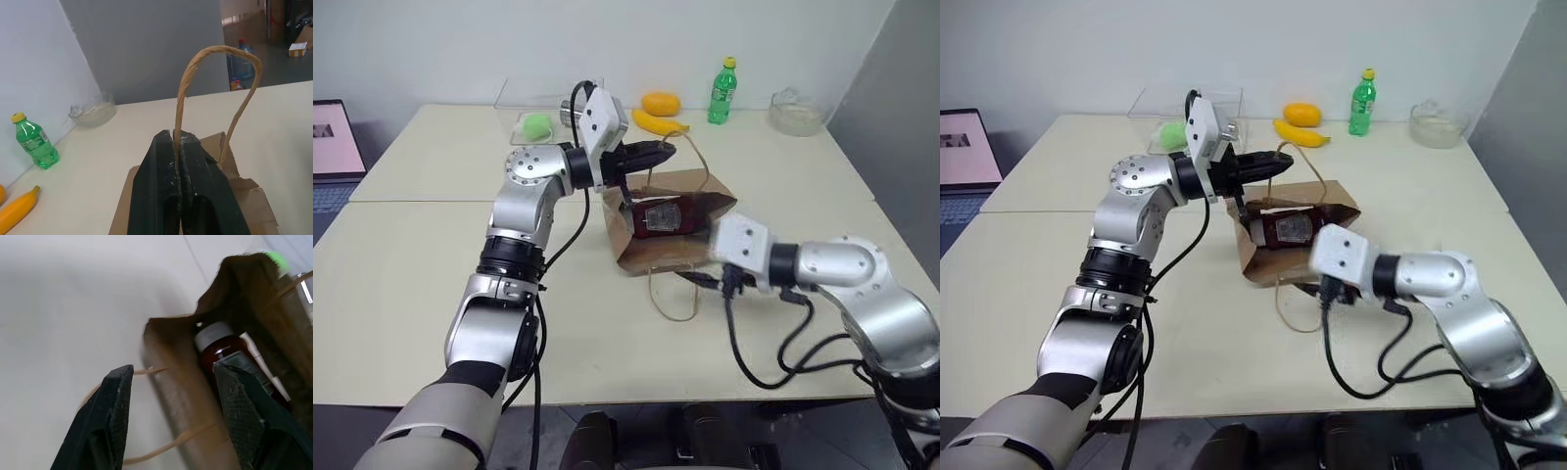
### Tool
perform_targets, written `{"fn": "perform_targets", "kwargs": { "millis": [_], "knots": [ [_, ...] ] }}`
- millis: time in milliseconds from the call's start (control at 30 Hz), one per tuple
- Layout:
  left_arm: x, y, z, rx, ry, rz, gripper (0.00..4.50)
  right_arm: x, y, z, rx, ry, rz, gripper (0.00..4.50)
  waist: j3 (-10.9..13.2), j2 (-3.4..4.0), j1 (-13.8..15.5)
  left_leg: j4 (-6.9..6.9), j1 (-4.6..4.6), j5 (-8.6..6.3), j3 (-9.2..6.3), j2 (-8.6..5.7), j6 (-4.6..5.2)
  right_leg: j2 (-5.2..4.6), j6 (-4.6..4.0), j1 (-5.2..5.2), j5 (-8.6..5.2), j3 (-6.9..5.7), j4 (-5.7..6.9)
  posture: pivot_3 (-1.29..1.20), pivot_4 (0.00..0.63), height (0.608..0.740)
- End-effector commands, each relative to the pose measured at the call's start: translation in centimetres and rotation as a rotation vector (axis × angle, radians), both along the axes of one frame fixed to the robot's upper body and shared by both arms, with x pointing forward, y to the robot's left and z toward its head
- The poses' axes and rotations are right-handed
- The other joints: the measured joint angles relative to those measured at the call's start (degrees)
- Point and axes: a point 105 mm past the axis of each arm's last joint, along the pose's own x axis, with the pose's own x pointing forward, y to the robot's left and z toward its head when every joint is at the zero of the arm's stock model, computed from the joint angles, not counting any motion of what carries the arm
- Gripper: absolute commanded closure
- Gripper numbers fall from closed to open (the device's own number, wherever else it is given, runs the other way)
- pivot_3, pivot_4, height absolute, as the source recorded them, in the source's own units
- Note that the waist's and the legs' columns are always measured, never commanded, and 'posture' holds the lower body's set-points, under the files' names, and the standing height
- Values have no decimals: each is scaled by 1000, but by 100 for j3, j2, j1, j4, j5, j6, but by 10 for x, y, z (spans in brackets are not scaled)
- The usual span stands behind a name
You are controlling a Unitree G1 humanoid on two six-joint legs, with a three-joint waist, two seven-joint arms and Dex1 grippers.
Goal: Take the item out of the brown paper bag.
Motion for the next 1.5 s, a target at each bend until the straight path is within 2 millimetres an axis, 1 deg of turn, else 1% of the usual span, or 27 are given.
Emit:
{"fn": "perform_targets", "kwargs": {
  "millis": [33, 133, 200, 233, 333, 367, 600, 700, 800, 1100, 1233, 1333, 1400, 1500],
  "knots": [
    [-4, 0, 23, 0, -91, -9, 4500, 35, 10, -16, -98, -118, -75, 1796, 0, 0, -1, 0, -2, 0, 2, -1, 0, 0, 0, -3, 0, 2, 2, 0, 150, 740],
    [-4, 3, 24, 8, -102, -2, 4500, 61, 18, -29, -157, -188, -120, 1796, 1, 1, 1, 1, -10, 0, 4, -3, 0, -4, -1, -10, 1, 3, 2, 0, 150, 740],
    [-4, 6, 24, 18, -110, 6, 4500, 77, 22, -30, -187, -246, -156, 1402, 1, 1, 1, 1, -13, 0, 4, -4, 0, -8, -9, -11, 5, 2, 1, 0, 150, 740],
    [-4, 6, 23, 22, -113, 8, 4500, 80, 24, -32, -201, -258, -159, 1168, 1, 1, 1, 0, -12, 0, 5, -4, 0, -10, -13, -11, 8, 3, 2, 0, 150, 740],
    [-5, 8, 23, 25, -116, 8, 4500, 86, 28, -37, -261, -298, -151, 146, 1, 1, 11, 0, -18, 0, 2, -3, 0, -12, -23, -13, 14, -1, 1, 0, 150, 740],
    [-6, 8, 23, 25, -117, 8, 4500, 88, 28, -39, -287, -312, -154, 63, 1, 1, 12, 0, -18, 0, 2, -3, 0, -13, -23, -13, 14, -1, 1, 0, 150, 740],
    [-5, 9, 26, 19, -124, 14, 4500, 107, 24, -49, -484, -399, -135, 63, 1, 2, -5, 0, -17, 0, 2, -4, 0, -16, -23, -15, 14, 1, 5, 0, 150, 740],
    [-6, 9, 28, 16, -129, 15, 4500, 123, 24, -50, -535, -442, -154, 63, 1, 2, -18, -1, -14, 0, 4, -5, 0, -15, -24, -15, 14, 1, 8, 0, 150, 740],
    [-6, 9, 28, 14, -130, 15, 4500, 132, 26, -53, -573, -452, -147, 63, 1, 2, -48, -1, -14, 0, 3, -2, 0, -15, -27, -16, 16, 2, 12, 0, 150, 740],
    [-6, 11, 29, 15, -131, 22, 4500, 145, 35, -65, -620, -444, -128, 63, 1, 2, -132, -2, -1, 0, -1, -2, 0, -18, -30, -15, 18, 12, 23, 0, 150, 740],
    [-6, 12, 29, 13, -130, 26, 4500, 152, 28, -73, -653, -411, -143, 63, 1, 2, -147, -2, 19, 1, 2, -2, 1, -15, -25, -7, 15, 17, 27, 0, 150, 740],
    [-6, 14, 30, 14, -132, 33, 4500, 154, 22, -84, -686, -382, -148, 63, 0, 2, -146, -3, 34, 1, 0, -2, 1, -13, -17, 6, 10, 22, 31, 0, 150, 740],
    [-6, 15, 31, 9, -130, 37, 4500, 154, 23, -89, -694, -373, -145, 63, -1, 2, -145, -4, 44, 1, 1, -1, 1, -12, -15, 13, 10, 29, 34, 0, 150, 740],
    [-5, 15, 32, 4, -127, 41, 4500, 152, 29, -91, -686, -360, -130, 63, -1, 1, -146, -8, 64, 1, 6, -1, 1, -12, -10, 27, 6, 39, 35, 0, 150, 740]
  ]
}}
